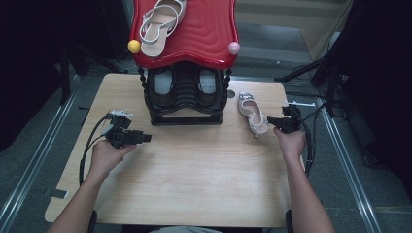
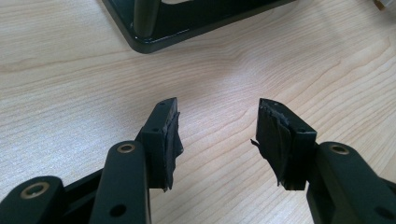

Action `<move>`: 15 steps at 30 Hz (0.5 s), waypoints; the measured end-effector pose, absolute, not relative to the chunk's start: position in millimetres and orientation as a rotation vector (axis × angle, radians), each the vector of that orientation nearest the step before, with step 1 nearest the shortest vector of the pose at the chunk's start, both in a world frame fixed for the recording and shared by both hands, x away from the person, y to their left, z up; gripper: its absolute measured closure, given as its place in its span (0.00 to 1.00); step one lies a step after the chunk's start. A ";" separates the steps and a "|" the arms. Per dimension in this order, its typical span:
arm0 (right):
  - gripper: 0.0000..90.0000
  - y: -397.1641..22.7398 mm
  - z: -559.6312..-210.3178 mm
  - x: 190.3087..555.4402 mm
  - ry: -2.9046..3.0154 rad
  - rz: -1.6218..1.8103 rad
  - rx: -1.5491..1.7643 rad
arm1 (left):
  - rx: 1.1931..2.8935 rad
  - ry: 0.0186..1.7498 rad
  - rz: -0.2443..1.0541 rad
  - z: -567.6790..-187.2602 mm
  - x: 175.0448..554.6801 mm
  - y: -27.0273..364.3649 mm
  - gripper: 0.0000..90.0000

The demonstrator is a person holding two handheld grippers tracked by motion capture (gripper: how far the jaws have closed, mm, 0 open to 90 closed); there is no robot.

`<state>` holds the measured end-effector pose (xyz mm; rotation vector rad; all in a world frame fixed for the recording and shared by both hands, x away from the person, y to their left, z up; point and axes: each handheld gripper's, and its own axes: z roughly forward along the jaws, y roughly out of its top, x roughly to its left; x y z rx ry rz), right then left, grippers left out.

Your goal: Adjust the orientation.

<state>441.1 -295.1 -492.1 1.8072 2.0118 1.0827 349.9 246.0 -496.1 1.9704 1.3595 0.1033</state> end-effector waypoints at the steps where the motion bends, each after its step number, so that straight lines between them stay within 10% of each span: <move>1: 1.00 -294.9 -492.3 440.7 2.010 1.094 1.817 | 1.969 1.359 0.100 -496.1 350.1 246.3 0.55; 15: 0.98 -295.3 -474.8 441.7 1.992 1.087 1.790 | 1.973 1.360 0.099 -496.8 350.7 246.0 0.55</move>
